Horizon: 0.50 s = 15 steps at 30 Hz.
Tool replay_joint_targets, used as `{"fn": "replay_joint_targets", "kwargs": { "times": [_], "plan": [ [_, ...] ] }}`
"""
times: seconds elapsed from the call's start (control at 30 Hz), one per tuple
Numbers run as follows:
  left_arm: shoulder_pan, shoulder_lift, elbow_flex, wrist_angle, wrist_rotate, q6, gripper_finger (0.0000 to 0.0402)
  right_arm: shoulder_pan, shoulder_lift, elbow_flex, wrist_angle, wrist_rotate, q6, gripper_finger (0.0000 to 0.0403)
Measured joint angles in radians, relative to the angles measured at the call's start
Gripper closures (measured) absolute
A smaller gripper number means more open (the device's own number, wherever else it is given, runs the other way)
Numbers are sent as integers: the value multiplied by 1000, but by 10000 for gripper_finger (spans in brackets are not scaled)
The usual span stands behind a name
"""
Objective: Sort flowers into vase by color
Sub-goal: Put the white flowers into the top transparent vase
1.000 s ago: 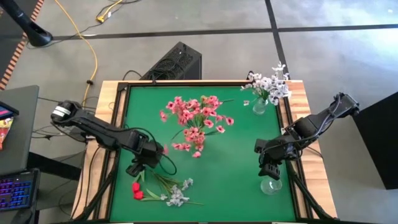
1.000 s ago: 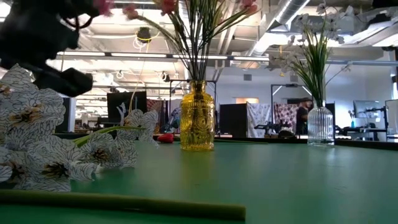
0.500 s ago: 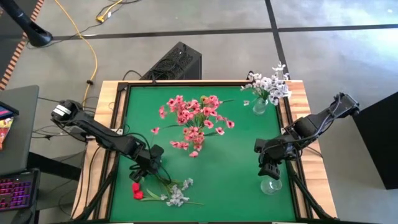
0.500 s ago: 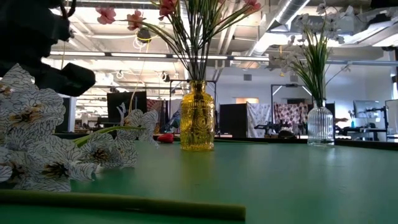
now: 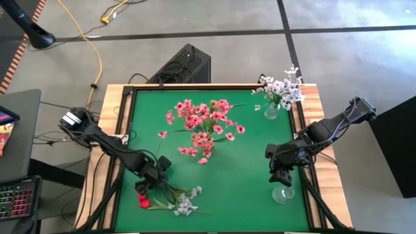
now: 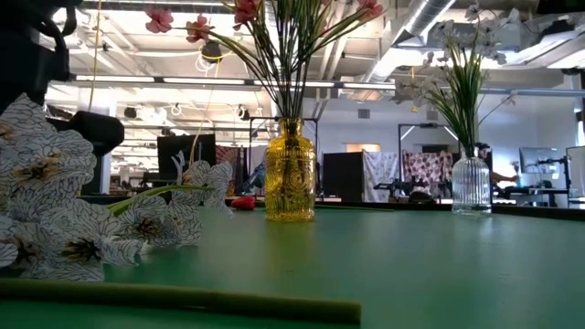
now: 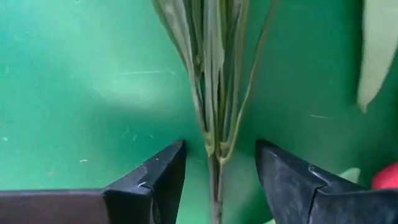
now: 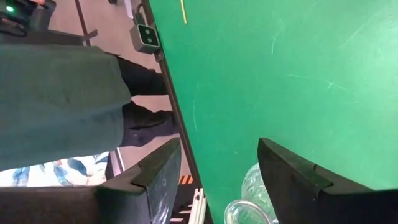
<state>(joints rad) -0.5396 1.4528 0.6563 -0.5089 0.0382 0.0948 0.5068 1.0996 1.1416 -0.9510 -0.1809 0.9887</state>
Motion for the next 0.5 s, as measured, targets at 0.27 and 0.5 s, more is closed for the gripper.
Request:
{"fn": "replay_joint_targets", "kwargs": {
  "times": [0.27, 0.5],
  "plan": [
    [3, -49, -5, 7, -48, 7, 341, 0, 0, 0, -6, 0, -2, 163],
    [46, -197, -5, 118, -51, -45, 398, 0, 0, 0, -5, -3, -2, 163]
  ]
}}
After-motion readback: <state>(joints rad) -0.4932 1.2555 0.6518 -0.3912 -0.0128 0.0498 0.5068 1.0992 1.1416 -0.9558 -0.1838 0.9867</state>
